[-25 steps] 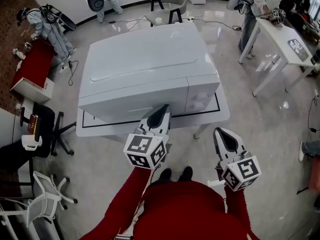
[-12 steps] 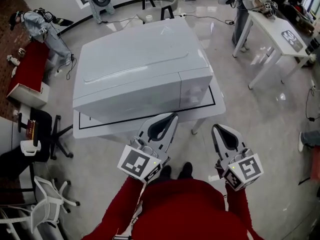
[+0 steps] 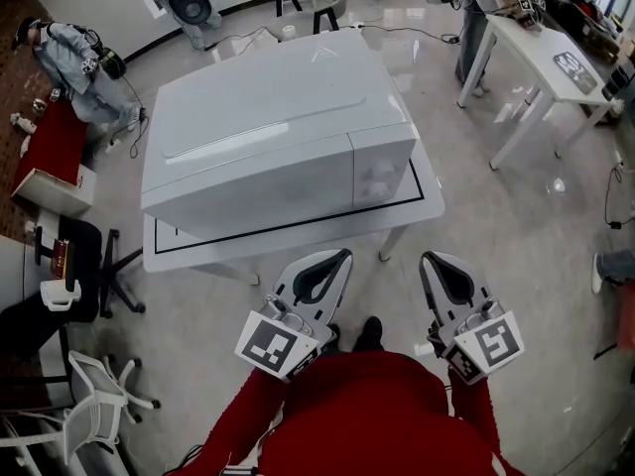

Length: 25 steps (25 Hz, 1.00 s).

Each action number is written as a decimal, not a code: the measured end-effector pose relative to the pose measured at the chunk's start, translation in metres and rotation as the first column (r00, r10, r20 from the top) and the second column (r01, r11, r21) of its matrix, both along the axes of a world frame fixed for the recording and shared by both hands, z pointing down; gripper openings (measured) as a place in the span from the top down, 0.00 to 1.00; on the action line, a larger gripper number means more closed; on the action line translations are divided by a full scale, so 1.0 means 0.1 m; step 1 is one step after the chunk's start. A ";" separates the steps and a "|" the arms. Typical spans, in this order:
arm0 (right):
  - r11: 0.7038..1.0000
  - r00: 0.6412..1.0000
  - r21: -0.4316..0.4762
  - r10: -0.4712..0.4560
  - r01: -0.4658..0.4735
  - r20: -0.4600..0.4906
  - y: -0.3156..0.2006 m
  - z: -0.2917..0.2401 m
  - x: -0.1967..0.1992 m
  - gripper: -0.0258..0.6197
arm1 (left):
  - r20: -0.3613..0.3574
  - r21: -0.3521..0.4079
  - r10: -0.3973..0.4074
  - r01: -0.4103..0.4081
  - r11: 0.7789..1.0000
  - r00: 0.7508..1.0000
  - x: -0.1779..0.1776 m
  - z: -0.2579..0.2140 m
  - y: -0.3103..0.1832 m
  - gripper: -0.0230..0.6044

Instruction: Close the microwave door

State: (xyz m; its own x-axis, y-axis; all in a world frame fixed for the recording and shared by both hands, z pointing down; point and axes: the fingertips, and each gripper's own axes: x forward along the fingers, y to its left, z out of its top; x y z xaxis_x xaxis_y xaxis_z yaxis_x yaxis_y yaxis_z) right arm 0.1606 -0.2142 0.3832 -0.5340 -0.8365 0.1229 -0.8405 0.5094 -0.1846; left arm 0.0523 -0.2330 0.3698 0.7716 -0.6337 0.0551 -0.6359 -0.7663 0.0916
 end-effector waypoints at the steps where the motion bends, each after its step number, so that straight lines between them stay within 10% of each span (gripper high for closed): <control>1: 1.000 1.000 0.000 0.001 -0.001 0.003 0.01 0.00 0.00 0.94 | 0.001 0.001 0.000 0.000 1.000 1.000 0.01 -0.01 0.01 0.95; 25: 1.000 1.000 0.005 0.007 -0.007 -0.020 0.15 0.04 0.01 0.94 | -0.001 0.022 0.004 -0.004 1.000 1.000 0.07 0.02 0.16 0.95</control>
State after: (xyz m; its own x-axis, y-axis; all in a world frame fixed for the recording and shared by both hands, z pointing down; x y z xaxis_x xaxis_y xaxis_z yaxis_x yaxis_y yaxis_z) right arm 0.1617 -0.1993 0.3870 -0.5258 -0.8407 0.1291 -0.8474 0.5047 -0.1649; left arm 0.0592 -0.2175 0.3717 0.7744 -0.6315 0.0400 -0.6325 -0.7709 0.0751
